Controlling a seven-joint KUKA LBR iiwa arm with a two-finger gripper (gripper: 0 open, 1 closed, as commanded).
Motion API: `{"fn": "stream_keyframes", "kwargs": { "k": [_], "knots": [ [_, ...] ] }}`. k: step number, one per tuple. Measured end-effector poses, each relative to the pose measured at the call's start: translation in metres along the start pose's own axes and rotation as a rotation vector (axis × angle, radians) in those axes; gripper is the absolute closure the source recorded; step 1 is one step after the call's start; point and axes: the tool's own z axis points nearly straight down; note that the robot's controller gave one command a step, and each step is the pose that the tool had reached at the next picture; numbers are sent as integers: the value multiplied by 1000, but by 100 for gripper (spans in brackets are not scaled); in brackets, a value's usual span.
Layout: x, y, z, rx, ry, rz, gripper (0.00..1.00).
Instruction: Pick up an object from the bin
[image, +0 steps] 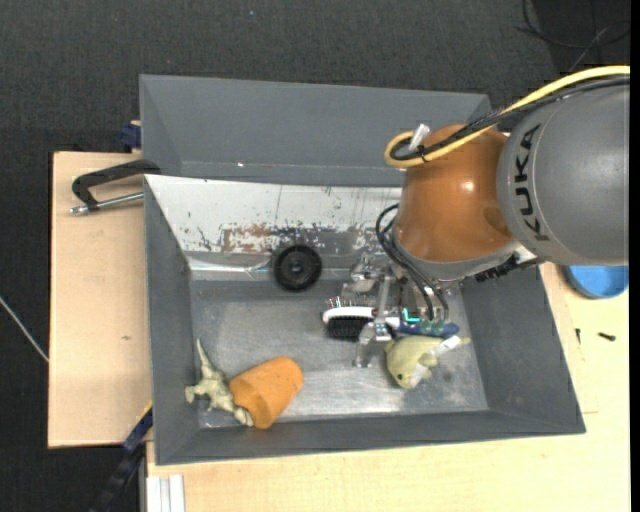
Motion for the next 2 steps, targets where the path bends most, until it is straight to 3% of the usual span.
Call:
{"fn": "stream_keyframes", "kwargs": {
  "k": [1,2],
  "knots": [
    [-68,-51,88,-1,-13,-193,0],
    [-70,-50,84,1,-25,-194,100]
  ]
}}
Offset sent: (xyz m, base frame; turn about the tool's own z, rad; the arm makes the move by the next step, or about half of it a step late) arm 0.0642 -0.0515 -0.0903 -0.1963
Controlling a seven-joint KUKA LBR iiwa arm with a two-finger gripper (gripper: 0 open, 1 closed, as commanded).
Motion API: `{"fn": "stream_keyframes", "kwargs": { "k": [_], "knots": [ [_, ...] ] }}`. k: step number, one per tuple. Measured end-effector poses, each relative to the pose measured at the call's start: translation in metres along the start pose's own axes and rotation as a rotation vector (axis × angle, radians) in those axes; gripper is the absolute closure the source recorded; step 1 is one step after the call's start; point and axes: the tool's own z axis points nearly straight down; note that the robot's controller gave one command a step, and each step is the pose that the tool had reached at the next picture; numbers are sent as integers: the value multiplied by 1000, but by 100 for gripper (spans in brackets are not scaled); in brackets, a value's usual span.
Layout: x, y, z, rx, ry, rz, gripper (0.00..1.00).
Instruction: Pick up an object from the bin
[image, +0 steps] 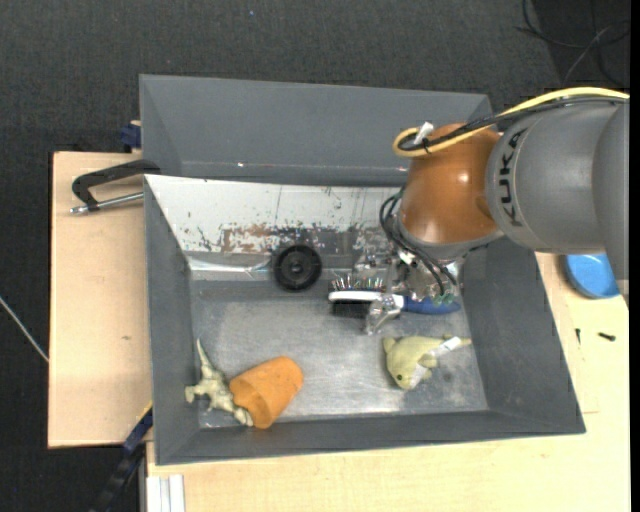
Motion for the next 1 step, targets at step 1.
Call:
{"fn": "stream_keyframes", "kwargs": {
  "k": [1],
  "knots": [
    [38,-22,-148,0,8,-275,100]
  ]
}}
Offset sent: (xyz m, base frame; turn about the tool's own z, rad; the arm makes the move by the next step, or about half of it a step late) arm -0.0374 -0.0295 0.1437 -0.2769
